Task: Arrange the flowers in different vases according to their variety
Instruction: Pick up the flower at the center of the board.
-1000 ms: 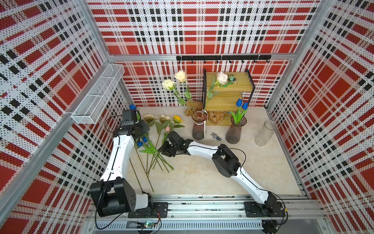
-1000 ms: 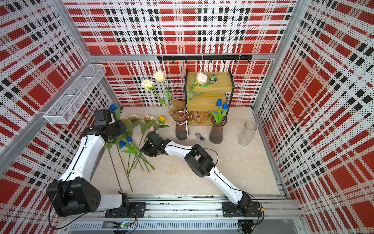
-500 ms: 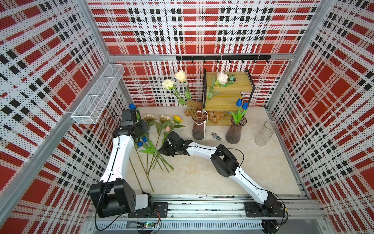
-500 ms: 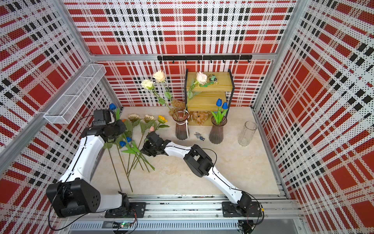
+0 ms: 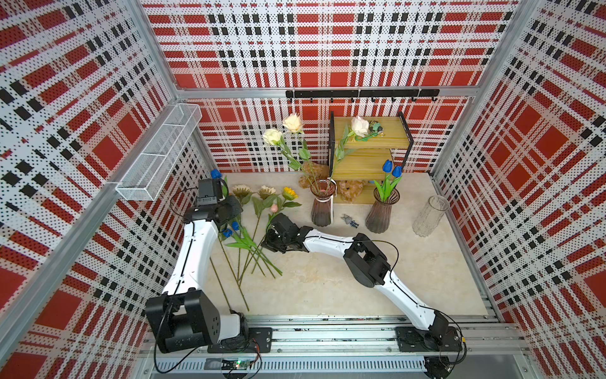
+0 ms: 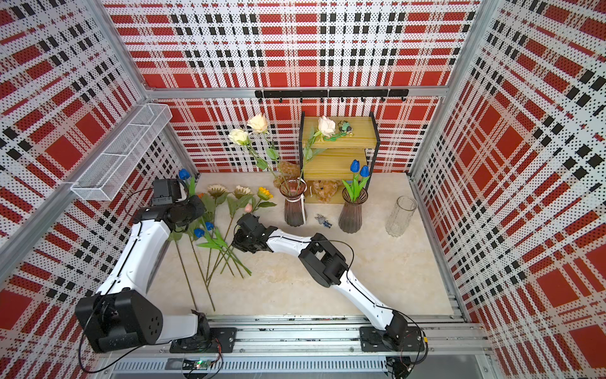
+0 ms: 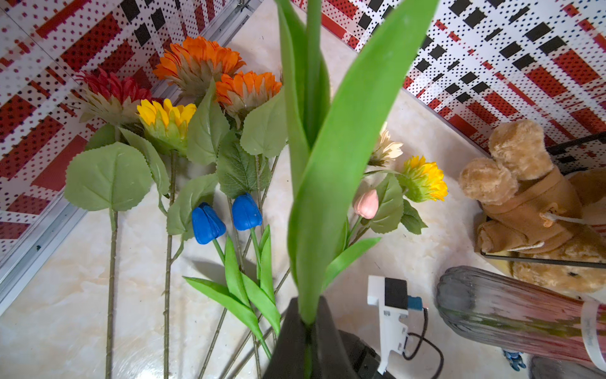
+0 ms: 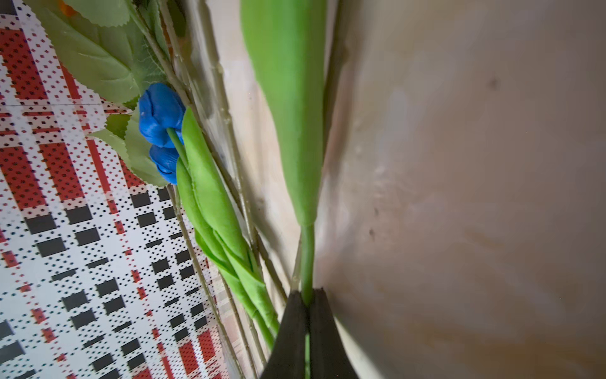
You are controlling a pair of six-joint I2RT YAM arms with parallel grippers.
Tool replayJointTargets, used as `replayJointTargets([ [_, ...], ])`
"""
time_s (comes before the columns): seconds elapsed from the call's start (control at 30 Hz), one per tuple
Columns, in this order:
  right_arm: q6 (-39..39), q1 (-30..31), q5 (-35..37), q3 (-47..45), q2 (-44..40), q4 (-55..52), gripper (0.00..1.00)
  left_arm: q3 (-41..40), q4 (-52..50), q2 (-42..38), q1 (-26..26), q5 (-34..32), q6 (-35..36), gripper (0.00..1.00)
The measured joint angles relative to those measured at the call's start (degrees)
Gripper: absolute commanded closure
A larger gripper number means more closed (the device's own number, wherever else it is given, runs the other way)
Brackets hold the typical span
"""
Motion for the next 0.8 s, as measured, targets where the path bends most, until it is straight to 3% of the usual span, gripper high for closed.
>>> replayJointTargets([
  [0.37,-10.7,0.8,8.3,-1.7,-8.9,-7.9,1.0,0.0,0.0,0.0,-3.0,-0.5,-0.1,1.0],
  [0.53,-18.4,1.7,14.4,-9.9,-17.2,-8.6,1.0,0.1,1.1,-0.7,-6.9,-2.1,-0.8,1.0],
  [0.8,-33.4,3.8,23.1,-12.9,-28.0,-8.3,1.0,0.7,3.9,-9.3,-10.5,-6.7,-2.4,1.0],
])
